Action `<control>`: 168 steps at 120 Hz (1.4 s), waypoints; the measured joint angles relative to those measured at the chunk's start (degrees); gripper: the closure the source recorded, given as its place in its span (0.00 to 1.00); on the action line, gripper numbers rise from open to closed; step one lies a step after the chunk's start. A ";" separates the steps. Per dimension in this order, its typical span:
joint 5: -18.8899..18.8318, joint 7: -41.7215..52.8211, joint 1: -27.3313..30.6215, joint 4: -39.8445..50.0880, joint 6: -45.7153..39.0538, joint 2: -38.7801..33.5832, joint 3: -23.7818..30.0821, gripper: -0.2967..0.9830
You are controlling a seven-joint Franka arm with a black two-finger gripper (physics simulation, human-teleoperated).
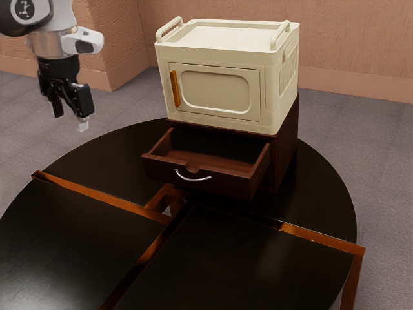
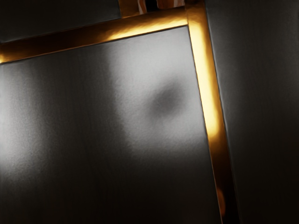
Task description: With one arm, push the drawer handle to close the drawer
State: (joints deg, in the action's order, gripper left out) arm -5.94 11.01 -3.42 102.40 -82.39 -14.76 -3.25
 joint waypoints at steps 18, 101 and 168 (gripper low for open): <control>-0.37 -0.19 -0.15 0.17 -2.57 -0.62 -0.09 0.23; 5.12 -11.61 -2.32 17.45 -27.53 2.57 -0.42 0.81; 8.40 -13.25 -6.11 19.49 -43.84 13.29 -0.70 0.84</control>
State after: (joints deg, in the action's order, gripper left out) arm 2.46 -2.24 -9.53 121.89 -126.23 -1.46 -3.95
